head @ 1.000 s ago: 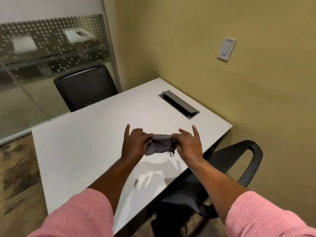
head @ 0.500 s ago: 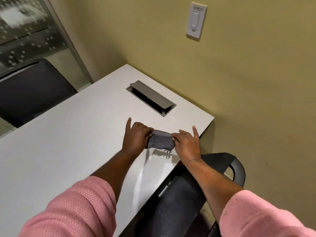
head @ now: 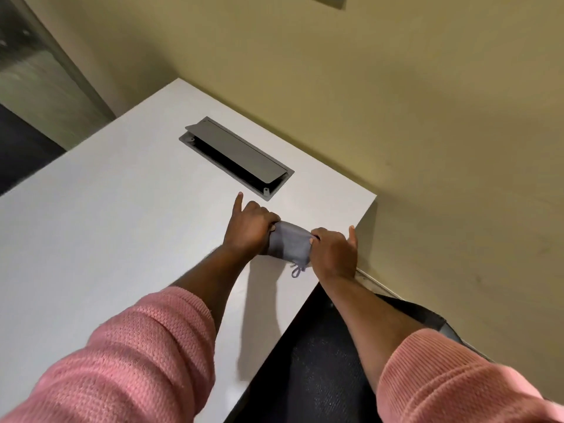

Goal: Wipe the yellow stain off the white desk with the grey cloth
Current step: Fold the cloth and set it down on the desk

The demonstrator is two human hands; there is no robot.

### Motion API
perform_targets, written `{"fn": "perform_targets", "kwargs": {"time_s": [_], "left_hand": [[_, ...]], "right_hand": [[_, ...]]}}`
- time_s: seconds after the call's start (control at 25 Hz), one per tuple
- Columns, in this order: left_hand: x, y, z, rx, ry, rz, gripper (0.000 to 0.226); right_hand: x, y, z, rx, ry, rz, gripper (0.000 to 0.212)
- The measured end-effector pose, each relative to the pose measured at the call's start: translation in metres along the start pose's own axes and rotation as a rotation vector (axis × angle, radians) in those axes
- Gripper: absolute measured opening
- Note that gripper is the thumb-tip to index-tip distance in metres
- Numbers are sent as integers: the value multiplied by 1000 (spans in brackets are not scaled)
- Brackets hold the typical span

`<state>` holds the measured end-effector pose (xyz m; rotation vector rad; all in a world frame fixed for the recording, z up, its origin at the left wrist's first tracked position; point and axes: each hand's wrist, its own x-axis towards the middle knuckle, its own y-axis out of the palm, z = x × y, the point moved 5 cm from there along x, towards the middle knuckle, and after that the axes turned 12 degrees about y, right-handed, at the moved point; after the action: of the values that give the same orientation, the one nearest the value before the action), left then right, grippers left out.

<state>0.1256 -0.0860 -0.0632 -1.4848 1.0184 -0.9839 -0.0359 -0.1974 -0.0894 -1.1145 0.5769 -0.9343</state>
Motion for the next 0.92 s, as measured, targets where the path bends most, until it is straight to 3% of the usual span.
{"fn": "perform_targets", "kwargs": {"time_s": [0.12,0.24,0.56,0.92], "left_hand": [[24,17,-1,-6,11,-28,21],[42,32,-6,-19,36,16,36],[39,64,-9,-91,-21,240,66],[-11,34,-10,-93,-107,239,78]], "right_hand": [[32,11,-12,-48,124,138,24],[56,21,-22,-102,154,115,24],[60,31,-18,-114,25,190,51],[19,14,8,-183,-13,292,75]]}}
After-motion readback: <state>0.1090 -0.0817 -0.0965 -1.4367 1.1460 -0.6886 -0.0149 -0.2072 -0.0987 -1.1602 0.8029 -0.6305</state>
